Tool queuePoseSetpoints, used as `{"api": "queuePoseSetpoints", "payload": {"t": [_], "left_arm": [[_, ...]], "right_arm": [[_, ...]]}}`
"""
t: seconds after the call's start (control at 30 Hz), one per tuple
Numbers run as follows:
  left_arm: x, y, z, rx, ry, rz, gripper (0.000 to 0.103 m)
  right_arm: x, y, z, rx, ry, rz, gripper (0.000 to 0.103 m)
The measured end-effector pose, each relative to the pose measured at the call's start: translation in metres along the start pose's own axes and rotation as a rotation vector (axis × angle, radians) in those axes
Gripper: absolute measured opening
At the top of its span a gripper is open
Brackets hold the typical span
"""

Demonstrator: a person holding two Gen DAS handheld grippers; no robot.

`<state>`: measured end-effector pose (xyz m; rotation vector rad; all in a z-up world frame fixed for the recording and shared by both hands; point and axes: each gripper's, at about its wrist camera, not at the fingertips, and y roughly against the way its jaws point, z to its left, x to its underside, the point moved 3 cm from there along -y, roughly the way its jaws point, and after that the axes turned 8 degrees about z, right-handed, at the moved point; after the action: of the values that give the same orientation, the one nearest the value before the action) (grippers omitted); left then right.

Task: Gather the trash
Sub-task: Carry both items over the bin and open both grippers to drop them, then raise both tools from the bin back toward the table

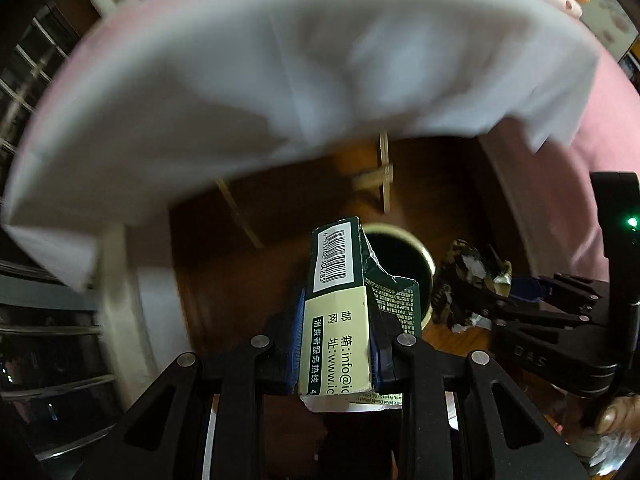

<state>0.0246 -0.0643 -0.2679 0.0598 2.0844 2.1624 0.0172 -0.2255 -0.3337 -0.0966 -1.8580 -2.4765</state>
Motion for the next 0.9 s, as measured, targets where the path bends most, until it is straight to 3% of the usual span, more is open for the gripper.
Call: {"api": "queuePoseSetpoints", "payload": {"t": [0.17, 0.3, 0.4, 0.47, 0.5, 0.57, 0.7, 0.9], "left_arm": [[0.009, -0.104, -0.016, 0.031, 0.014, 0.048, 0.025], [0.009, -0.156, -0.018, 0.025, 0.001, 0.052, 0.027], [0.007, -0.181, -0.017, 0.018, -0.007, 0.049, 0.042], [0.008, -0.192, -0.014, 0.015, -0.006, 0.053, 0.06], [0.002, -0.198, -0.009, 0.02, -0.004, 0.056, 0.063], [0.0, -0.201, -0.006, 0.018, 0.004, 0.055, 0.071], [-0.004, -0.188, 0.006, 0.03, 0.024, 0.051, 0.077], [-0.005, -0.127, 0.023, 0.057, 0.059, 0.02, 0.08]], "right_arm": [[-0.001, -0.089, -0.026, 0.048, 0.002, 0.025, 0.039], [0.002, -0.136, -0.043, 0.065, -0.004, 0.026, 0.045], [0.0, -0.156, -0.043, 0.058, -0.016, 0.016, 0.053], [-0.003, -0.163, -0.04, 0.058, -0.024, 0.01, 0.054], [-0.003, -0.164, -0.039, 0.063, -0.029, 0.009, 0.055], [-0.003, -0.162, -0.037, 0.067, -0.041, 0.011, 0.056], [-0.003, -0.14, -0.028, 0.066, -0.056, -0.004, 0.063], [-0.005, -0.087, -0.001, 0.067, -0.048, -0.042, 0.067]]}}
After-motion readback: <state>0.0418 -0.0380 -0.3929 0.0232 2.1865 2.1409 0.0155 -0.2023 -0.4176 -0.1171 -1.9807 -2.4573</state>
